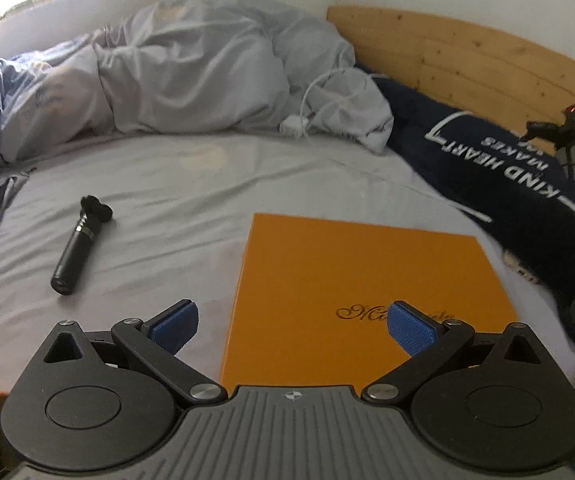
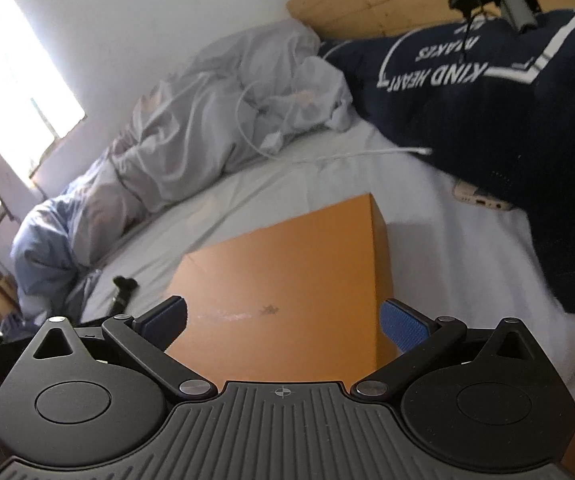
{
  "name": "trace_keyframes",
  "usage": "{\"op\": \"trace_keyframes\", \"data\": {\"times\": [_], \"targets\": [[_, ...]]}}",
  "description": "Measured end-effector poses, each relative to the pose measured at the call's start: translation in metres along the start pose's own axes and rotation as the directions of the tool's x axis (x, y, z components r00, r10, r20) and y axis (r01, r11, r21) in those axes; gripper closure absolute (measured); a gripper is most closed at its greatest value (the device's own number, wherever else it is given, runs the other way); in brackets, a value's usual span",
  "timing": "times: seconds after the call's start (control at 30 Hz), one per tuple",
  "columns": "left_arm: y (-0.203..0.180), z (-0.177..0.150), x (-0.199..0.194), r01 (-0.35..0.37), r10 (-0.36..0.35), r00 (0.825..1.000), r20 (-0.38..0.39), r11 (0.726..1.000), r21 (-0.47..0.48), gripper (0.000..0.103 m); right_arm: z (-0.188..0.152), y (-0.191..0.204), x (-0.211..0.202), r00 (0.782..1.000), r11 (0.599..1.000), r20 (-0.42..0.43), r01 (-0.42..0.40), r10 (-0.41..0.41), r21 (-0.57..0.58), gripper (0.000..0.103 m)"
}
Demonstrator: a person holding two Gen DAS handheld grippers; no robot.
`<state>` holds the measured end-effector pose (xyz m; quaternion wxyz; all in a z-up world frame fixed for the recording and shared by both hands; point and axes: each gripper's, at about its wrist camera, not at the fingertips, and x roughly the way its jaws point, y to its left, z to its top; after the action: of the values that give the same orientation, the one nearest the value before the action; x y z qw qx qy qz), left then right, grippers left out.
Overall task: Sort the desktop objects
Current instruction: 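Move both tools over the orange Miaoweitu lid lying on the bed, then close the left tool on one lid edge while the right tool grips another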
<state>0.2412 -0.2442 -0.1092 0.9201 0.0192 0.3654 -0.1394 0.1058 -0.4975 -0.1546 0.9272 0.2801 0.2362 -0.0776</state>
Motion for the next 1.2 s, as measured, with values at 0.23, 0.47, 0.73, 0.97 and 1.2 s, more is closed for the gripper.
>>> {"op": "trace_keyframes", "data": {"times": [0.23, 0.47, 0.73, 0.97, 1.2], "targets": [[0.005, 0.002, 0.036, 0.009, -0.009, 0.998, -0.068, 1.0, 0.001, 0.0, -0.003, -0.011, 0.032, 0.999, 1.0, -0.04, -0.004, 0.005, 0.022, 0.001], [0.007, 0.003, 0.063, 0.025, -0.021, 0.99, -0.138, 0.999, 0.03, 0.009, -0.006, -0.022, 0.064, 0.997, 0.999, -0.079, -0.008, 0.011, 0.045, 0.007], [0.011, 0.002, 0.079, 0.07, -0.065, 0.983, -0.171, 0.997, 0.022, 0.011, -0.001, -0.05, 0.072, 0.992, 0.998, -0.125, -0.008, 0.015, 0.058, 0.007], [0.016, 0.005, 0.086, 0.088, -0.088, 0.982, -0.167, 0.996, -0.006, 0.01, -0.002, -0.055, 0.086, 0.989, 0.998, -0.148, 0.035, -0.027, 0.046, 0.02], [0.019, 0.004, 0.093, 0.112, -0.118, 0.977, -0.178, 0.993, -0.045, 0.006, -0.001, -0.05, 0.089, 0.985, 0.998, -0.163, 0.054, -0.052, 0.01, 0.02]]}}
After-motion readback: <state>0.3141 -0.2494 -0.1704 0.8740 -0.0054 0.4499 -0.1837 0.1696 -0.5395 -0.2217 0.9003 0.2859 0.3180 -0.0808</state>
